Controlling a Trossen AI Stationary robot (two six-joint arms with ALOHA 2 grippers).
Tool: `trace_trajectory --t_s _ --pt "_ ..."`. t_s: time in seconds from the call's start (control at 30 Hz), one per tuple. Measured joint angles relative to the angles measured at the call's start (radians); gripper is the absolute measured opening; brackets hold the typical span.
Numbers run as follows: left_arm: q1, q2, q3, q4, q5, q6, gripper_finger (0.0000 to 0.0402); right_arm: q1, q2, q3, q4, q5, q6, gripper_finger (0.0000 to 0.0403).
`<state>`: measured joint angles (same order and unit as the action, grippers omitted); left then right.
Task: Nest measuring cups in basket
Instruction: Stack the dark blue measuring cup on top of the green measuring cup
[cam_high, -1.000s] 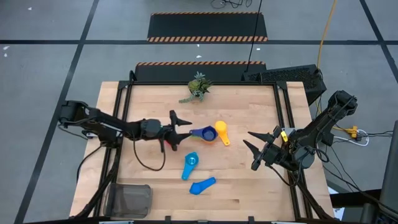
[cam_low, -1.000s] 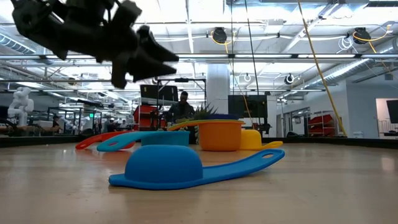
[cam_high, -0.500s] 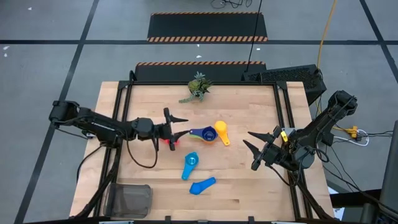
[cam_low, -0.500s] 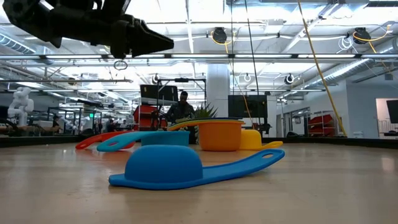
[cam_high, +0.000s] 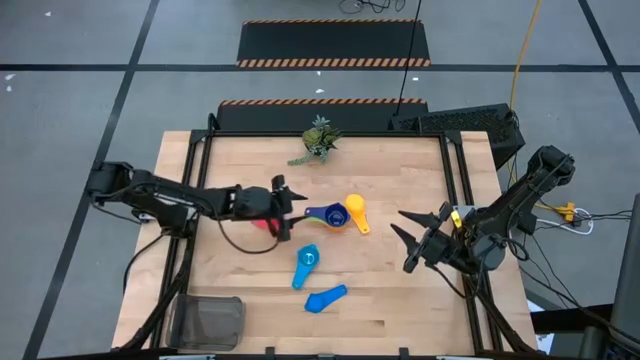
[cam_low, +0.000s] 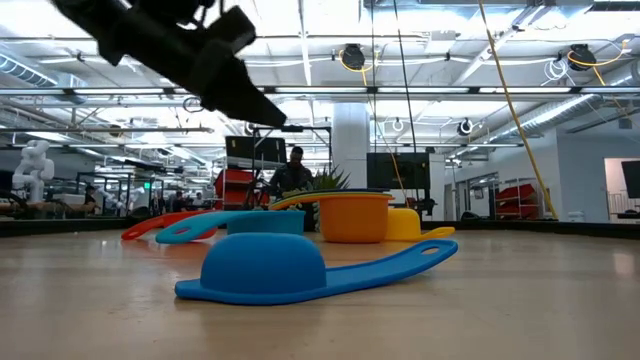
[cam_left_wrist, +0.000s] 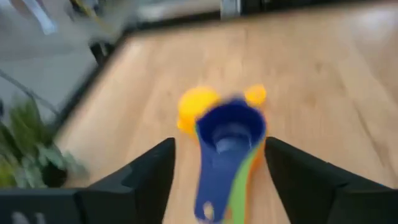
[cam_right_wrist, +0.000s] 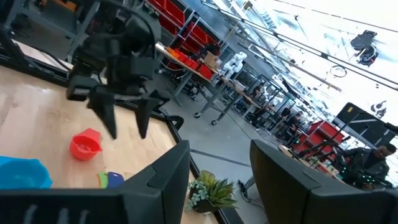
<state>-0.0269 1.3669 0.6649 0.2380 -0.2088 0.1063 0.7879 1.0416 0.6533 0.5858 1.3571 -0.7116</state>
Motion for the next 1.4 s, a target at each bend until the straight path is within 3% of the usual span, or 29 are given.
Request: trace_trajectory --t_s 0.13,0.37,0.67,0.97,1.13,1.4 --pt "0.003 0.076 0.08 -0.101 -0.051 -0.013 0.0312 -0.012 0.0 0.0 0.0 -0.004 0.001 0.0164" --pt "0.018 0.186 0.14 -0.199 -0.001 -0.033 0.0368 -0.014 0.0 0.0 -0.004 -0.026 0.004 0.0164" --pt "0.027 0.317 0.144 -0.106 -0.006 0.005 0.0377 -0.014 0.0 0.0 -0.007 -0.027 0.019 0.0164" --pt "0.04 0.346 0.145 -0.11 0.016 -0.012 0.0376 -0.014 0.0 0.0 -0.007 -0.027 0.018 0.0164" --pt "0.04 0.346 0.145 -0.118 0.074 -0.024 0.0358 -0.014 0.0 0.0 -0.007 -0.027 0.018 0.0164" --pt "0.048 0.346 0.145 -0.122 0.075 -0.005 0.0258 -0.014 0.0 0.0 -0.007 -0.027 0.018 0.0164"
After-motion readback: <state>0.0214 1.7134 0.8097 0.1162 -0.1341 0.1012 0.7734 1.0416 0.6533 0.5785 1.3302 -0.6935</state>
